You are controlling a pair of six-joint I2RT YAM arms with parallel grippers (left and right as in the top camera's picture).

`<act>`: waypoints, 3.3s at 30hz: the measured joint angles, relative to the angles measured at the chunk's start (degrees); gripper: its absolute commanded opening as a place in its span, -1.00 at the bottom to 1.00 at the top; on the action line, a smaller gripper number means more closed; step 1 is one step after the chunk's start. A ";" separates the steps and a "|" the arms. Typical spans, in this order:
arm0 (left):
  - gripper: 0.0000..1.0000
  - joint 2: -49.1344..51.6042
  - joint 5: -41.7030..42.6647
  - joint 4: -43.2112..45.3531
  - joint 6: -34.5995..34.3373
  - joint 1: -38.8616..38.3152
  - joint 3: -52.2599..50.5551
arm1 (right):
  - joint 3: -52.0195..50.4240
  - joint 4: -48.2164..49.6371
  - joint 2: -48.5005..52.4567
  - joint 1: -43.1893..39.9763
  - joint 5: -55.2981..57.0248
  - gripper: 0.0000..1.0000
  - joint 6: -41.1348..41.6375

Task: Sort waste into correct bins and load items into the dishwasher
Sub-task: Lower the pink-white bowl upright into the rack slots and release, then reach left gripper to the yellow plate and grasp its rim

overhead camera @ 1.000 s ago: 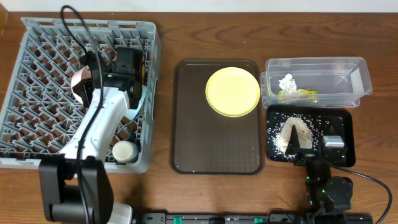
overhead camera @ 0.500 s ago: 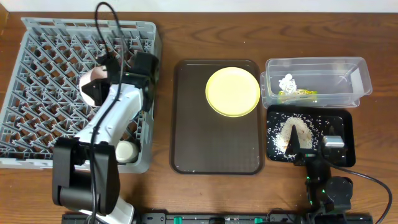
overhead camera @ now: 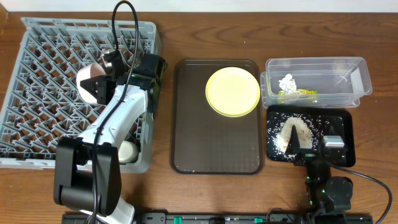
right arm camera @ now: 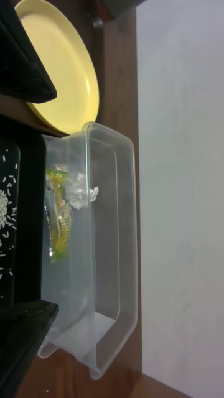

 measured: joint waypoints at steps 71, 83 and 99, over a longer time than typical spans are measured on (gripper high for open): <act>-0.27 -18.82 56.00 8.46 2.78 -1.79 3.06 | 0.00 0.00 0.00 0.00 0.00 0.99 0.00; -0.46 -9.40 58.77 6.12 5.40 11.72 4.85 | 0.00 0.00 0.00 0.00 0.00 0.99 0.00; -0.19 -15.47 80.08 -8.61 2.08 11.67 4.26 | 0.00 0.00 0.00 0.00 0.00 0.99 0.00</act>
